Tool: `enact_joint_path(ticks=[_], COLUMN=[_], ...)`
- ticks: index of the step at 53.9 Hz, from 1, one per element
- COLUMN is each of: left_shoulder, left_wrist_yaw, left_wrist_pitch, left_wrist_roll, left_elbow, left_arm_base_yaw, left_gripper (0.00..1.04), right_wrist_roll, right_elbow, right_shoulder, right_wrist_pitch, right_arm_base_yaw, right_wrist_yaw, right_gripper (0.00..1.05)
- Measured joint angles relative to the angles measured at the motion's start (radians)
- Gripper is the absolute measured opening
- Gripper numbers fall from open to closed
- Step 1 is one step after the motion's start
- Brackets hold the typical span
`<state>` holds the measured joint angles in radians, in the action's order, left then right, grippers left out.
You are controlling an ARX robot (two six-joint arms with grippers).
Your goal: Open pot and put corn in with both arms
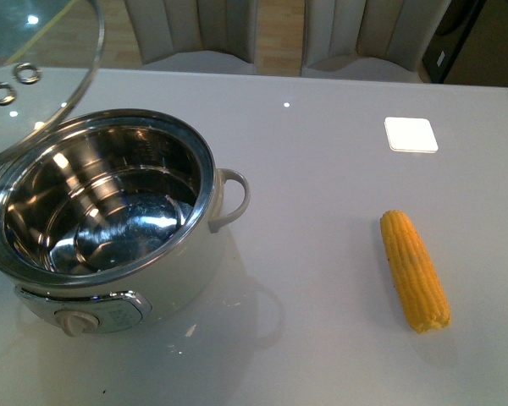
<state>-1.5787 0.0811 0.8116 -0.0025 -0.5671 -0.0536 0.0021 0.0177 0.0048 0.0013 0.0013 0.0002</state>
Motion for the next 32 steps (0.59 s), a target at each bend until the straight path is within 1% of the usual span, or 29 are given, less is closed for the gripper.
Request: enact_joint_path(ticks=[5,12,22,28,32], left_shoulder=[0.027,-0.005,-0.118,-0.212,-0.267], left_wrist_yaw=[-0.076,-0.153,-0.192,-0.214,-0.225], left_wrist_pitch=[0.018,0.083,0.177,0.213,0.23], left_wrist_roll=[0.055,0.105,0.117,0.121,0.122], left_elbow=[0.064,0.108,0.106,0.087,0.071], left_arm_base_yaw=[0.141,0.315,0.462,0.514,0.53], left_gripper=[0.41,0.41,0.41,0.41,0.41], right_wrist_roll=[0.0,0.0,0.0,0.0,0.0], right_elbow=[0.0,0.0,0.0,0.0,0.0], right_shoulder=[0.0,0.0,0.0,0.0,0.0], right_wrist_pitch=[0.0,0.0,0.0,0.0,0.0], right_arm_base_yaw=[0.0,0.0,0.0,0.0,0.0], right_wrist_yaw=[0.0,0.0,0.0,0.0,0.0], right_gripper=[0.96,0.96,0.96,0.96,0.96])
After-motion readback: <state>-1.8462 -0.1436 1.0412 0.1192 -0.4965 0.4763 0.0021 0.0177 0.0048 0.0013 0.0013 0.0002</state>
